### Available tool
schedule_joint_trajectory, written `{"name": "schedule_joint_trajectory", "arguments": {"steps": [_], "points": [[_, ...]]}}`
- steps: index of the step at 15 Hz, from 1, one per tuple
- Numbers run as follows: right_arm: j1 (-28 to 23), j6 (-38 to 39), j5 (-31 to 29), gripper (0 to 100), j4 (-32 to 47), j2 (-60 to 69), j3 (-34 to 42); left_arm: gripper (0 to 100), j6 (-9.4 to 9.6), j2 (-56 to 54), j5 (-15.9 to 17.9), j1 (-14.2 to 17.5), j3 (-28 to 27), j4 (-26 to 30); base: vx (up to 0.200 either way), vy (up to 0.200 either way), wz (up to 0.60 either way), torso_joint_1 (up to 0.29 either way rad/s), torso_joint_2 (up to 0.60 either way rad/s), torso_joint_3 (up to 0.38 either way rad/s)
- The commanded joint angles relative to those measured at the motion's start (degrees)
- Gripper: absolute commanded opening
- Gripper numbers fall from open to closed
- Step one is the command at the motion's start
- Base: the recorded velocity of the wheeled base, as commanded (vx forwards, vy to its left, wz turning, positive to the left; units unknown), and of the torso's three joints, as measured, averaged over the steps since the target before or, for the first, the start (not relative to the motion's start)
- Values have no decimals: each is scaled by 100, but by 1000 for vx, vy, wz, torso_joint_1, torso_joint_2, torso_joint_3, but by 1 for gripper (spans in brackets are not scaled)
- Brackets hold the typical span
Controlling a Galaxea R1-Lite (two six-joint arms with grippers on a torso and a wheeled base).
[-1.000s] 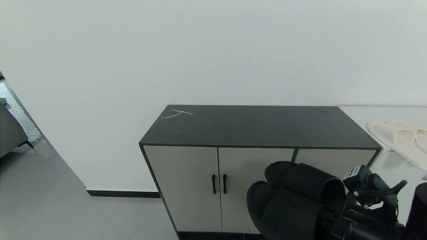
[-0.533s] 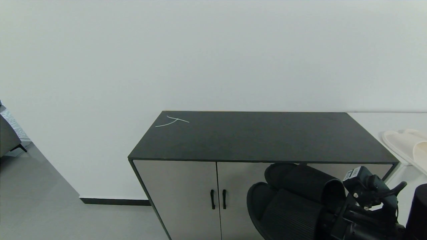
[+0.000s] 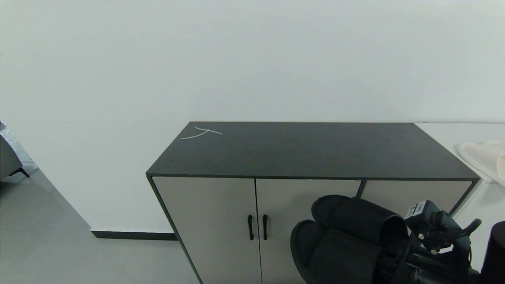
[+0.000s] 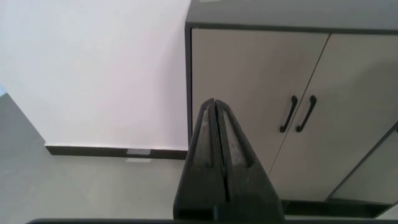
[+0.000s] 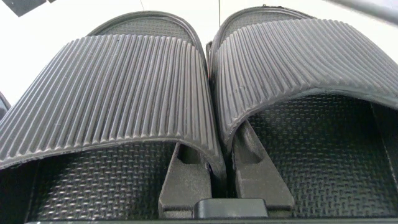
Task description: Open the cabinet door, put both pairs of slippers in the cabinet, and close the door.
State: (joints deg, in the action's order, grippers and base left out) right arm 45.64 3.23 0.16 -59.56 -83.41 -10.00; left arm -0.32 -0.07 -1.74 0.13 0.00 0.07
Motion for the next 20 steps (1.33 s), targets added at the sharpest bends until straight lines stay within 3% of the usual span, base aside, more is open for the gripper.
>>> {"name": "schedule_joint_trajectory", "arguments": {"steps": [1, 20], "points": [[6, 2, 2, 0, -3, -9, -2, 0, -3, 7, -1, 4, 0, 1, 0, 0, 0, -237, 535, 281], [6, -7, 2, 0, -3, -97, 24, 0, -3, 7, -1, 4, 0, -7, 0, 0, 0, -221, 513, 288]]}}
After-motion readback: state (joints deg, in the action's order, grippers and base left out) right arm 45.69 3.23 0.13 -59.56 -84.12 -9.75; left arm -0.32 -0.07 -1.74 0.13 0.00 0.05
